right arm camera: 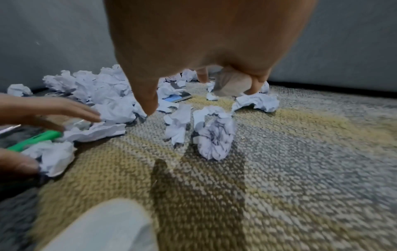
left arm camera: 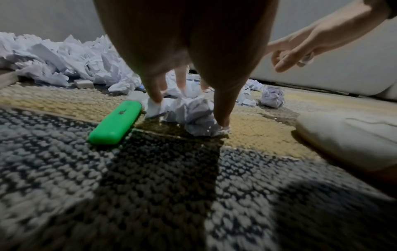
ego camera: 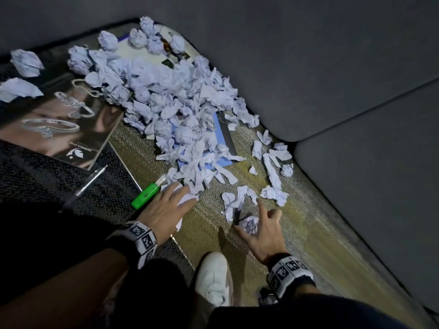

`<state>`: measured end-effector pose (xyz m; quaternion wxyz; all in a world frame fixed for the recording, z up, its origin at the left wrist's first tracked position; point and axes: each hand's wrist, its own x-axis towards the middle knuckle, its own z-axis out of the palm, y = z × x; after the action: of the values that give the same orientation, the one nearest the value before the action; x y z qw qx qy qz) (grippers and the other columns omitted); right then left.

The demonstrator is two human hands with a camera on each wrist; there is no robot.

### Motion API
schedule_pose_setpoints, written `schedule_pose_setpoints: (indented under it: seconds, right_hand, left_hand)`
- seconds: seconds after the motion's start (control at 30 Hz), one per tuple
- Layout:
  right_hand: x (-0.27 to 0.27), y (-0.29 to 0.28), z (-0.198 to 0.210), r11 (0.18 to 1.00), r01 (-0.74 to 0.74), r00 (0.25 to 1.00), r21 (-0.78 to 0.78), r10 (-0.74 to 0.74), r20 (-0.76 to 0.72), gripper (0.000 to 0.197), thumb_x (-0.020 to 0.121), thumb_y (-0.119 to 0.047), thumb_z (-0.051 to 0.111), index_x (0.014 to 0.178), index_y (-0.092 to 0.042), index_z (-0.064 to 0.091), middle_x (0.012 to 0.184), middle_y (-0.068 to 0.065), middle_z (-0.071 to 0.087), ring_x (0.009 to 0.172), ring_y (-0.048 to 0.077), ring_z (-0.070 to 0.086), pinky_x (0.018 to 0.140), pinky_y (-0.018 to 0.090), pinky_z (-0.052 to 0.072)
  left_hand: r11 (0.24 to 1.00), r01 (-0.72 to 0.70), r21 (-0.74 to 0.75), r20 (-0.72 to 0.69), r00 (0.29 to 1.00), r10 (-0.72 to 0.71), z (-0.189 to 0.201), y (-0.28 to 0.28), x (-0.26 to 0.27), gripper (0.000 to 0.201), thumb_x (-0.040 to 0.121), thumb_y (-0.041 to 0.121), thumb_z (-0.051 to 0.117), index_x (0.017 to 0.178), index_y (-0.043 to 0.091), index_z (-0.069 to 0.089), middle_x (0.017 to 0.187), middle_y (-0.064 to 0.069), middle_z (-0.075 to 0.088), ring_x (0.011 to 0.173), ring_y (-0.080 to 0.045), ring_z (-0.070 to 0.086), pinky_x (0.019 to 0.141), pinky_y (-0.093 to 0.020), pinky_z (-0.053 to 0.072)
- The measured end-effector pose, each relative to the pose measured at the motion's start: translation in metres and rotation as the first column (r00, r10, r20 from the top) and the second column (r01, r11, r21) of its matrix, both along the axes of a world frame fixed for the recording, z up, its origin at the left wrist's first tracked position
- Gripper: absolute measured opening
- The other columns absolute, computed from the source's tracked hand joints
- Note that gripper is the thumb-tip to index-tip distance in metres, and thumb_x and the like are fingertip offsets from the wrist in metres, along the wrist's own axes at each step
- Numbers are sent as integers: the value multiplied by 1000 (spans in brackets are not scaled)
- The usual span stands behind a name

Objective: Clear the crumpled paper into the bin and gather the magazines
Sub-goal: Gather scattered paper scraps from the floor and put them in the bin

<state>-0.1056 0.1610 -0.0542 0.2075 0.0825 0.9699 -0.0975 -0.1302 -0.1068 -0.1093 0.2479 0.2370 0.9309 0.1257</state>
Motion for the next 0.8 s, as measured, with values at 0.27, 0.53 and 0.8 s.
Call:
schedule_pose_setpoints:
  seconds: [0.27, 0.53, 0.8]
  right_hand:
    - [-8, 10, -77, 978, -207, 973, 10, 207, -105, 105, 71, -83, 47, 151, -39, -4, 125, 9, 30, 112, 26, 43, 97, 38, 46]
    - [-20, 20, -99, 952, -304, 871, 23, 288, -397, 80, 78, -68, 55, 145, -28, 39, 148, 14, 33, 129, 32, 39, 103, 50, 36]
    - [-22, 19, -106, 892, -451, 819, -28, 401, -411, 16, 93, -35, 57, 91, -22, 66, 86, -4, 60, 74, 20, 56, 60, 34, 47]
  left_hand:
    - [991, 134, -1, -321, 939, -127, -48, 16, -16, 107, 68, 75, 58, 152, 28, 11, 159, -14, 10, 145, -41, 11, 112, -59, 11]
    - [990, 96, 108, -334, 941, -55, -66, 33, -32, 80, 62, 67, 61, 129, 25, 52, 126, -5, 55, 109, -28, 46, 79, -43, 49]
    - [980, 144, 137, -328, 940, -93, -61, 45, -28, 34, 77, 40, 42, 78, 15, 65, 76, -2, 61, 63, -22, 59, 51, -27, 49]
